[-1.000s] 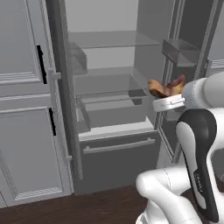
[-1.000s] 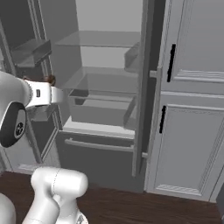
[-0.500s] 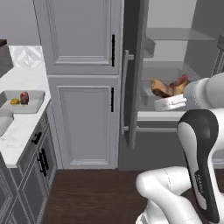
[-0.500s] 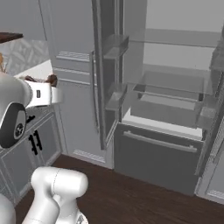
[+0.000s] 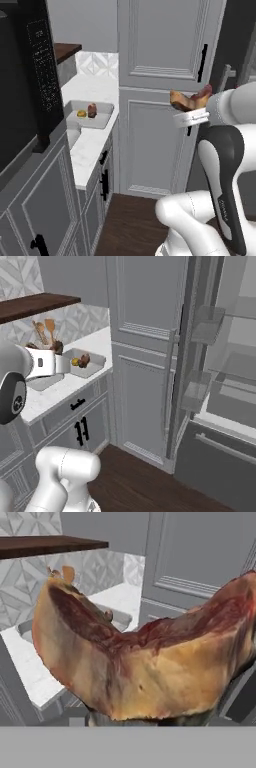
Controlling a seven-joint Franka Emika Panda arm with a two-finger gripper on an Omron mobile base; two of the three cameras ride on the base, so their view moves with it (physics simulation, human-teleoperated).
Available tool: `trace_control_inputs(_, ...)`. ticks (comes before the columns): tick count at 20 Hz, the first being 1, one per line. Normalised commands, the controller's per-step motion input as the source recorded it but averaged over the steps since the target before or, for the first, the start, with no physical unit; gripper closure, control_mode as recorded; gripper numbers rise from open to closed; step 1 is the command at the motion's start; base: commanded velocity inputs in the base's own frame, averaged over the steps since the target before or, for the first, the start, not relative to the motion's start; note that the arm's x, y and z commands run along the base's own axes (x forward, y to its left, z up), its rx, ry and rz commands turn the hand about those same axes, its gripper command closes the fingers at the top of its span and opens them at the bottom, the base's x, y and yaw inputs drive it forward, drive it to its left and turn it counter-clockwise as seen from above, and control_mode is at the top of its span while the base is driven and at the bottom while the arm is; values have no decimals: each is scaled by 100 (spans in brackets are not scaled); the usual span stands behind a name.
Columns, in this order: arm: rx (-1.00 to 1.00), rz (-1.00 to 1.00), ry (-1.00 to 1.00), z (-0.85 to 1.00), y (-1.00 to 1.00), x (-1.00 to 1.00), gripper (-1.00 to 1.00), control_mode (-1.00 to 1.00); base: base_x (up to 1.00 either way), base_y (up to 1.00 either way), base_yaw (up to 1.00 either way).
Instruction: Place one squash and one steak in each tupperware on the nearby counter, to pack two identical lunches.
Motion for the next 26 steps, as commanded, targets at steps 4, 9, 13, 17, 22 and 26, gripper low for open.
trace_control_inputs(4, 0, 0, 0, 0, 0, 0, 100, 100, 97, 0, 19)
trace_control_inputs(9, 0, 0, 0, 0, 0, 0, 100, 100, 100, 20, 21)
trace_control_inputs(13, 0, 0, 0, 0, 0, 0, 100, 100, 100, 51, 25)
trace_control_inputs(17, 0, 0, 0, 0, 0, 0, 100, 100, 84, 63, 31)
trace_control_inputs(22, 0, 0, 0, 0, 0, 0, 100, 100, 64, 53, 37)
trace_control_inputs(26, 0, 0, 0, 0, 0, 0, 100, 100, 66, 41, 48)
